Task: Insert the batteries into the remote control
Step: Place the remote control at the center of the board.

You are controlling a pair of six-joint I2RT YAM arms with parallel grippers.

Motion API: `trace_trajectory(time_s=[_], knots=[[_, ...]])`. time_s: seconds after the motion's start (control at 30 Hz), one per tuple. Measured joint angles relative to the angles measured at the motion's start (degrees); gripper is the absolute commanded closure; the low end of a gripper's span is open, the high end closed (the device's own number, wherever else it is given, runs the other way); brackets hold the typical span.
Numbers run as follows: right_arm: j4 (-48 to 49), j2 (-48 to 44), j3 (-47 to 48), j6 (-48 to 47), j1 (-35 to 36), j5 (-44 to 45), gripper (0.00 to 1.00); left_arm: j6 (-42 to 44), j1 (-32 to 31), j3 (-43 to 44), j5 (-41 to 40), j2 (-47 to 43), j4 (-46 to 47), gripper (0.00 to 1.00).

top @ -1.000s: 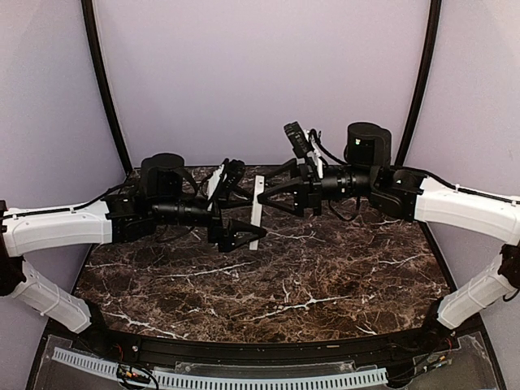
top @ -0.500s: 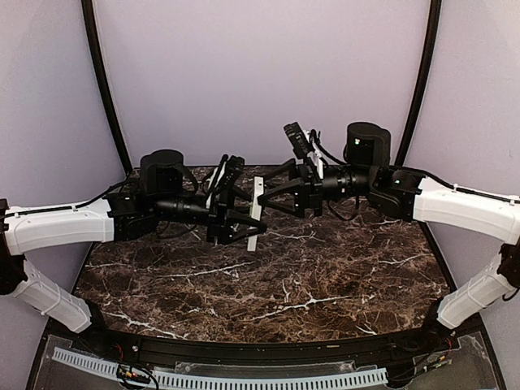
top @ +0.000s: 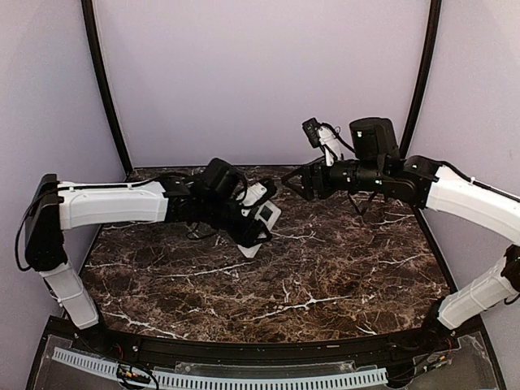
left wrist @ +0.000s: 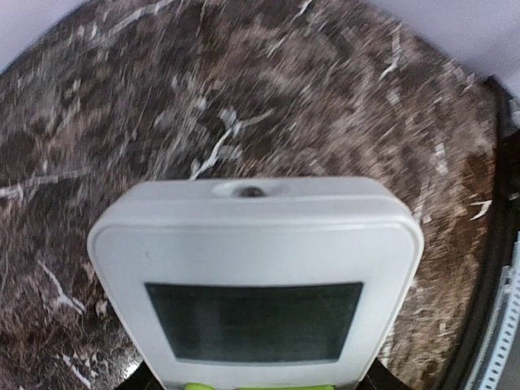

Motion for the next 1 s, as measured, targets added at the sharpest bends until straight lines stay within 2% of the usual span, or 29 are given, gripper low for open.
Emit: trace_trajectory(time_s=[0.13, 0.23, 0.3, 0.4, 0.43, 0.5, 0.53, 0.6, 0.73, 0.83, 0.9, 1.0], knots=[[-7.78, 0.79, 0.92, 2.80, -1.25, 10.32, 0.26, -0.09, -1.68, 6.08, -9.14, 13.29, -10.84, 0.69], [-13.31, 1.20, 0.92, 4.90, -2.34, 15.58, 0.26, 0.02, -4.04, 9.16, -12.39, 21.27, -17.35, 0.65], [-15.58, 1.14, 0.81, 5.77, -2.69, 17.79, 0.26, 0.04, -4.87, 11.93, -13.22, 23.43, -20.37, 0.57], [-17.05, 0.72, 0.11, 6.73, -2.93, 19.50, 0.26, 0.13, -5.68, 15.87, -13.73, 25.64, -22.86, 0.37], [-17.40, 0.37, -0.42, 6.97, -2.93, 19.85, 0.26, 0.13, -5.77, 16.65, -13.90, 26.36, -23.54, 0.33], [-18.01, -0.15, -0.94, 7.17, -2.93, 20.50, 0.26, 0.13, -5.75, 18.12, -14.01, 27.32, -24.87, 0.17], [-18.18, -0.37, -1.11, 7.19, -2.93, 20.79, 0.26, 0.35, -5.75, 18.43, -14.12, 27.52, -25.16, 0.05], [-18.58, -0.70, -1.16, 7.19, -2.93, 21.16, 0.25, 0.57, -5.73, 18.93, -14.14, 27.71, -25.73, 0.02], [-18.69, -1.16, -1.16, 7.17, -3.06, 21.42, 0.23, 0.39, -5.40, 19.08, -13.73, 27.71, -25.88, 0.01], [-19.06, -1.22, -1.16, 7.19, -3.89, 21.22, 0.22, 0.37, -5.40, 16.90, -12.13, 25.88, -22.60, 0.01], [-19.06, -1.22, -1.36, 7.17, -5.60, 20.59, 0.22, -0.22, -4.81, 12.70, -11.02, 22.03, -18.45, 0.01], [-18.10, -1.75, -3.34, 7.32, -10.82, 18.71, 0.21, -2.82, -2.60, 4.35, -8.92, 11.23, -11.23, 0.01]])
